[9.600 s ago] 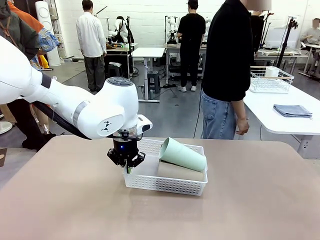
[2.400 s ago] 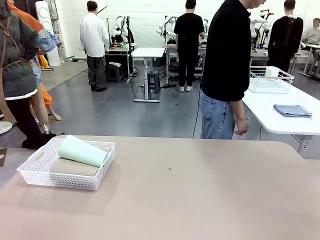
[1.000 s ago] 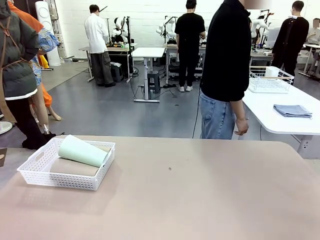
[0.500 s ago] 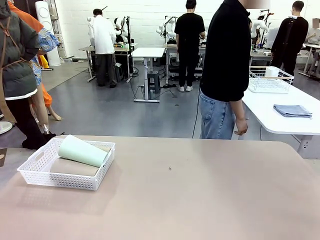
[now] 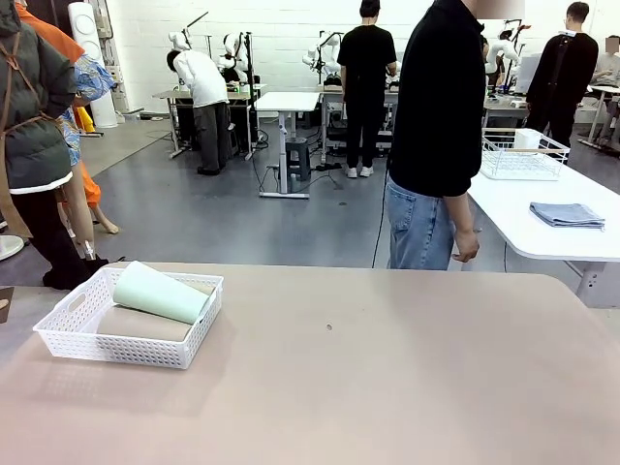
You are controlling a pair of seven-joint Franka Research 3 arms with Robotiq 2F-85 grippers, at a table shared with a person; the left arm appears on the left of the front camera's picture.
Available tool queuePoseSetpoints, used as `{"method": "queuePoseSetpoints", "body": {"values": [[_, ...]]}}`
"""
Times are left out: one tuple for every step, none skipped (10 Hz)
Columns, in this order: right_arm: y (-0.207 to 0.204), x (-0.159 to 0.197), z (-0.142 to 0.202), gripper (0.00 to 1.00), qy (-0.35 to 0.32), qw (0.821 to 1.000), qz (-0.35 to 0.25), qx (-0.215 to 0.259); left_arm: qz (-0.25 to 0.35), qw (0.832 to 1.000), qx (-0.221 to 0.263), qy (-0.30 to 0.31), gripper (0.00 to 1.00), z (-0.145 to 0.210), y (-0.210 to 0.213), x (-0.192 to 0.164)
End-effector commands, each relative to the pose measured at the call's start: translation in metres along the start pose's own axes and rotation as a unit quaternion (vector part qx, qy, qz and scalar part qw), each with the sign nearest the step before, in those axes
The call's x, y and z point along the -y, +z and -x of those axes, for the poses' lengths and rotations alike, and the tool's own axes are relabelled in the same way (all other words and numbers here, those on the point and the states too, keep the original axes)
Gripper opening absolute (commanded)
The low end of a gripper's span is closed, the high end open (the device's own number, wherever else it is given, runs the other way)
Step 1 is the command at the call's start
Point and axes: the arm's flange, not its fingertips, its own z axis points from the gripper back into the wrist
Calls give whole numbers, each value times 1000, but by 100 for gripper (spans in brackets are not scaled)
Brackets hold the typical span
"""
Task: Clean and organize the cups into the basket.
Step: Move the Organizing basket back to the left side of the table.
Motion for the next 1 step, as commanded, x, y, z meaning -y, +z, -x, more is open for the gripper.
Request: {"method": "queuePoseSetpoints", "body": {"values": [[-2, -1, 0, 100, 1, 1000, 5, -1, -5, 1000, 0, 2, 100, 1, 1, 1]]}}
